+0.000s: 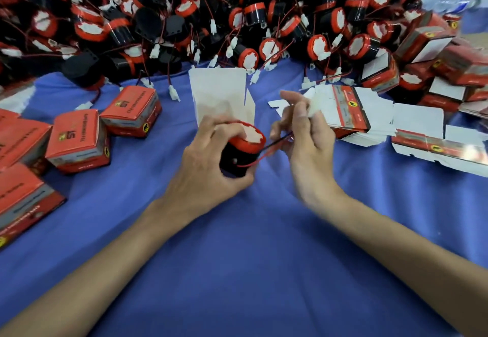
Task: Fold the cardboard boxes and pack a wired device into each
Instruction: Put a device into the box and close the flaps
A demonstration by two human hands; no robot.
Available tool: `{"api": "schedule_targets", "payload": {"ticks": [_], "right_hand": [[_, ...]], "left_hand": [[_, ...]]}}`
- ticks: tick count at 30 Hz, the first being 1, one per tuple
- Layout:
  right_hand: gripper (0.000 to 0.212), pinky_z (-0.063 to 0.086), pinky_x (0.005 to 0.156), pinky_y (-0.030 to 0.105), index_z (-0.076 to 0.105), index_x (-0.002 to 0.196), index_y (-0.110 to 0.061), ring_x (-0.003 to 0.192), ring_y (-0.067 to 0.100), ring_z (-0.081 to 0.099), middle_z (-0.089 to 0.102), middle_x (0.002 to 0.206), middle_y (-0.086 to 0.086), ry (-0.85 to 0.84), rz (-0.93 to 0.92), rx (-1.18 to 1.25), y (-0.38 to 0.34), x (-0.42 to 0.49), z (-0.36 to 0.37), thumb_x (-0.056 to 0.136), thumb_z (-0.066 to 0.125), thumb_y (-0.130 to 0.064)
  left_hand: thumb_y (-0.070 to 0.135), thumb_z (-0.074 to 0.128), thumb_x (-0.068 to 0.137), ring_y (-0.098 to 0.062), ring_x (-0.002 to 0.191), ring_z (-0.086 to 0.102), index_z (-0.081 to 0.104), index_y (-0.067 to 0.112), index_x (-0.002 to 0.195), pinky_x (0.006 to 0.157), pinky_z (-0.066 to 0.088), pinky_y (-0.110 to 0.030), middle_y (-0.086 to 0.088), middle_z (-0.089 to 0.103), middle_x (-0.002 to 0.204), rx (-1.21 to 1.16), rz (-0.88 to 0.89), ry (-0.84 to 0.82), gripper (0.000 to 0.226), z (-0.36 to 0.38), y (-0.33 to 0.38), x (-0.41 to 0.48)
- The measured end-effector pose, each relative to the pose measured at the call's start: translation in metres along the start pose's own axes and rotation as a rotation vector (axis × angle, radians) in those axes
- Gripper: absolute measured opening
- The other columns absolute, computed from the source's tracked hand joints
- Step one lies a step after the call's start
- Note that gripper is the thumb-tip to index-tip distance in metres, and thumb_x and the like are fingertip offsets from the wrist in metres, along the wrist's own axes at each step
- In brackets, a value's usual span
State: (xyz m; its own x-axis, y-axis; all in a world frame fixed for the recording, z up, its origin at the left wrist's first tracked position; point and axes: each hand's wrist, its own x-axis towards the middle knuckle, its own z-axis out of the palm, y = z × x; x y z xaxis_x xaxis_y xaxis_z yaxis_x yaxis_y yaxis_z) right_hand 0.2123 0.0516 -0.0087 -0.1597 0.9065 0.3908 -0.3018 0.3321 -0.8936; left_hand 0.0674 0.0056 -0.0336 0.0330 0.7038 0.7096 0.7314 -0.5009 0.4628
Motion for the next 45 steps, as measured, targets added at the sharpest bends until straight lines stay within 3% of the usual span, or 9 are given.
{"api": "schedule_targets", "payload": {"ticks": [2,6,11,16,25,29,34,38,45], "right_hand": [[0.021,0.041,0.045,0.018,0.061,0.106,-0.011,0.055,0.007,0.051,0.052,0.061,-0.011,0.002,0.162,-0.047,0.007,0.004,-0.004,0.103,0.041,-0.015],[0.034,0.042,0.050,0.018,0.069,0.064,-0.026,0.046,0.010,0.045,0.068,0.085,0.015,-0.039,0.289,-0.172,0.015,0.006,-0.007,0.093,0.060,-0.010],[0.032,0.039,0.057,0.012,0.075,0.076,-0.026,0.053,0.000,0.043,0.053,0.060,-0.016,-0.143,0.246,-0.174,0.017,0.007,-0.012,0.095,0.057,-0.006],[0.026,0.049,0.082,0.033,0.073,0.106,-0.014,0.087,0.013,0.054,0.056,0.091,0.008,-0.219,0.259,-0.304,0.018,0.009,-0.015,0.091,0.058,0.001],[0.049,0.048,0.075,0.015,0.053,0.125,-0.023,0.081,0.011,0.063,0.068,0.091,0.006,-0.456,0.028,-0.463,0.009,0.021,-0.029,0.090,0.050,0.011],[0.066,0.054,0.085,0.028,0.046,0.130,-0.025,0.104,0.042,0.061,0.064,0.117,0.007,-0.531,0.079,-0.349,0.004,0.022,-0.033,0.083,0.047,0.021],[0.073,0.056,0.082,0.047,0.039,0.141,-0.007,0.120,0.034,0.053,0.054,0.133,0.013,-0.695,0.105,-0.407,-0.006,0.023,-0.036,0.071,0.061,-0.004],[0.073,0.058,0.078,0.038,0.050,0.137,-0.014,0.111,0.020,0.058,0.056,0.121,0.000,-0.646,-0.019,-0.597,-0.008,0.022,-0.030,0.070,0.075,-0.032],[0.077,0.055,0.079,0.021,0.045,0.140,-0.016,0.104,0.011,0.058,0.058,0.117,-0.002,-0.644,-0.078,-0.640,-0.006,0.020,-0.026,0.072,0.075,-0.037]], "left_hand": [[0.019,0.076,0.065,-0.018,0.105,0.053,0.043,0.019,0.107,0.086,0.045,-0.019,-0.004,0.046,0.114,-0.045,-0.025,0.071,0.054,0.000,-0.003,0.001],[0.022,0.074,0.065,-0.025,0.112,0.052,0.042,0.017,0.104,0.091,0.048,-0.034,-0.001,0.041,0.119,-0.183,0.029,0.115,0.052,-0.001,-0.004,0.000],[0.019,0.076,0.065,-0.011,0.119,0.053,0.043,0.019,0.111,0.089,0.051,-0.027,0.012,0.048,0.125,-0.277,0.046,-0.040,0.056,-0.003,0.000,-0.002],[0.024,0.077,0.064,0.008,0.116,0.054,0.042,0.021,0.116,0.093,0.048,-0.018,0.018,0.057,0.126,-0.232,0.001,-0.076,0.063,-0.006,0.003,-0.005],[0.001,0.082,0.061,-0.019,0.124,0.056,0.048,0.013,0.122,0.099,0.048,-0.033,-0.006,0.054,0.136,-0.356,-0.054,-0.107,0.070,-0.007,-0.001,0.001],[0.006,0.079,0.062,-0.023,0.123,0.056,0.048,0.014,0.123,0.096,0.050,-0.032,-0.010,0.046,0.139,-0.380,-0.083,-0.089,0.069,-0.009,-0.002,0.003],[0.004,0.079,0.064,-0.012,0.115,0.061,0.047,0.012,0.119,0.094,0.048,-0.027,0.000,0.058,0.126,-0.425,-0.132,-0.081,0.063,-0.011,-0.004,0.004],[0.004,0.081,0.064,-0.004,0.111,0.061,0.048,0.012,0.118,0.091,0.047,-0.019,0.009,0.060,0.121,-0.444,-0.158,-0.071,0.064,-0.015,-0.005,0.004],[0.020,0.076,0.068,-0.004,0.102,0.064,0.047,0.019,0.116,0.085,0.048,-0.017,0.024,0.066,0.109,-0.550,-0.227,-0.052,0.056,-0.017,-0.004,0.006]]}}
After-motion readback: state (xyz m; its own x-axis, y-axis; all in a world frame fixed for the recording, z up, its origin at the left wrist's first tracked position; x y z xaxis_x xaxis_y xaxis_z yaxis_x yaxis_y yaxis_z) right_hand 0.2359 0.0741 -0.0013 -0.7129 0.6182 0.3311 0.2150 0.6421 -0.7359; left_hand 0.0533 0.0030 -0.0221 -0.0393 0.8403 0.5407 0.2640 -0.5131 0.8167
